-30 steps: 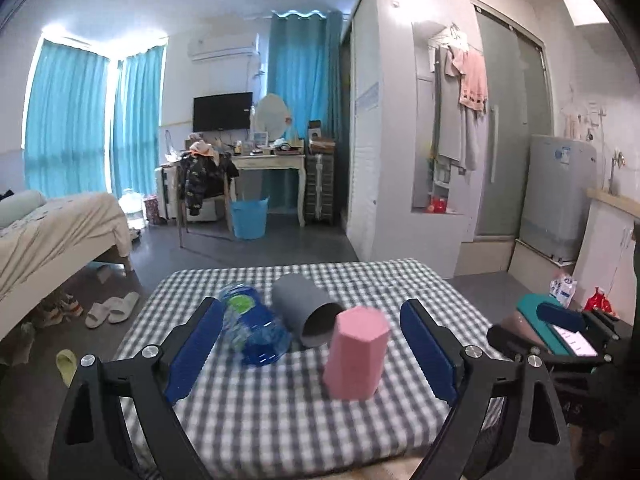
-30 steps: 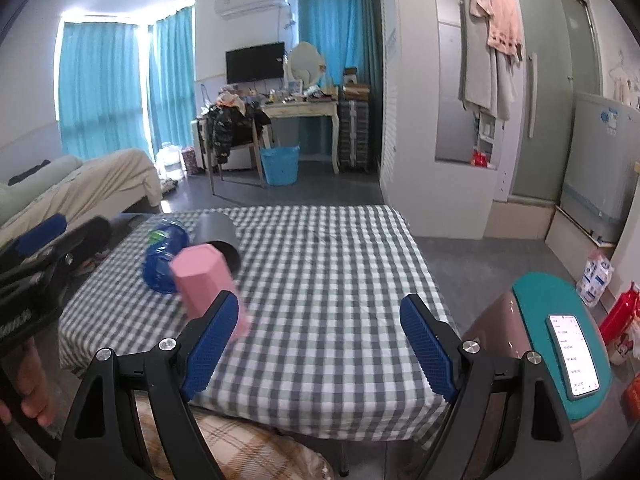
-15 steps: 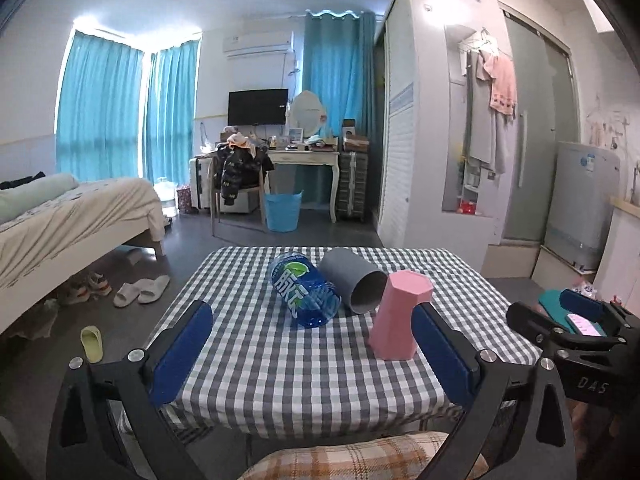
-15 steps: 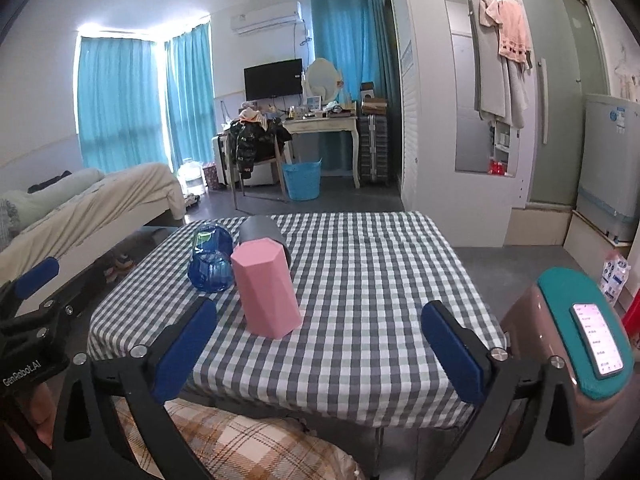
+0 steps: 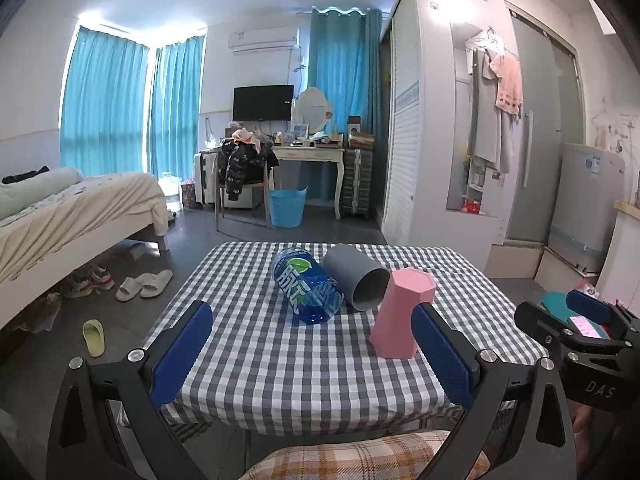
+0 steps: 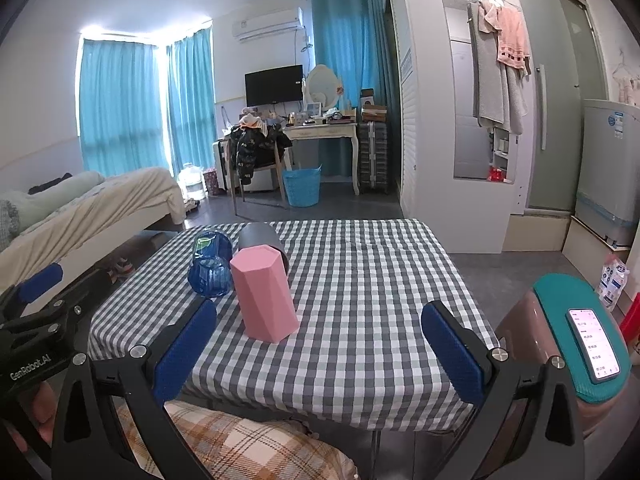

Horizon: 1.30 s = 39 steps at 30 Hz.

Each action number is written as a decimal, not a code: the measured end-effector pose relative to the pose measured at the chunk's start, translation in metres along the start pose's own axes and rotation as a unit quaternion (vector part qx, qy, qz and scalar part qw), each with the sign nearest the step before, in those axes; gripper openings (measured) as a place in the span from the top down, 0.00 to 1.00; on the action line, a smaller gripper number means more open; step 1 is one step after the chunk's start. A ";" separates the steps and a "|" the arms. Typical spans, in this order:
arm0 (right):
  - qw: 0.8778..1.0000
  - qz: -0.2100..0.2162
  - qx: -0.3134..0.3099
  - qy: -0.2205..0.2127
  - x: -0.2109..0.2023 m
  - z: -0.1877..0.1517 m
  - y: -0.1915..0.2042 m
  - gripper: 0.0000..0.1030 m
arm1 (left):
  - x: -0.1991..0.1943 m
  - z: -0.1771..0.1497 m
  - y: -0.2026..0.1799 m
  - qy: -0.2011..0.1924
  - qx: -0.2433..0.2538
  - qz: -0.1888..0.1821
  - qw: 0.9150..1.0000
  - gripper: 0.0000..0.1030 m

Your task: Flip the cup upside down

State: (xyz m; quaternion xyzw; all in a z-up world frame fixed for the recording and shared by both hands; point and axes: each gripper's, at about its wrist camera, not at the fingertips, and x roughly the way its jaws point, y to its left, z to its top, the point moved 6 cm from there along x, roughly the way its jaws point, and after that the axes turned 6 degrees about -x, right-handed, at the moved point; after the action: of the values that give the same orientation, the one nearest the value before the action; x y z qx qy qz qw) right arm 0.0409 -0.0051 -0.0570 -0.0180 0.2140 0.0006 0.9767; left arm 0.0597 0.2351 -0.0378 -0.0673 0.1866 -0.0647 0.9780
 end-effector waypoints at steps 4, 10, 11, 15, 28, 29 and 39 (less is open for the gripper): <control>1.000 0.001 -0.002 0.001 0.002 0.001 0.004 0.00 | 0.002 -0.001 0.001 0.004 -0.003 0.003 1.000 0.00; 1.000 0.000 -0.007 0.000 0.002 0.003 0.010 0.00 | 0.001 -0.002 0.002 0.005 -0.005 0.005 1.000 0.00; 1.000 0.000 -0.006 0.001 0.002 0.004 0.010 0.00 | 0.001 -0.002 0.002 0.006 -0.005 0.004 1.000 0.00; 1.000 0.002 -0.009 0.002 0.002 0.004 0.011 0.00 | 0.001 0.000 0.002 0.006 -0.006 0.003 1.000 0.00; 1.000 0.003 -0.012 0.008 0.004 0.002 0.014 0.00 | 0.001 -0.005 0.002 0.010 -0.006 0.004 1.000 0.00; 1.000 0.004 -0.013 0.009 0.004 0.002 0.015 0.00 | 0.001 -0.005 0.003 0.010 -0.006 0.004 1.000 0.00; 1.000 0.003 -0.012 0.011 0.006 0.000 0.015 0.00 | 0.001 -0.006 0.001 0.009 -0.002 0.005 1.000 0.00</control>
State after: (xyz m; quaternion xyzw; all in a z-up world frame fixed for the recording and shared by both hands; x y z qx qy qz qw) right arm 0.0462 0.0098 -0.0596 -0.0293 0.2244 0.0061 0.9740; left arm 0.0584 0.2349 -0.0437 -0.0682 0.1955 -0.0599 0.9765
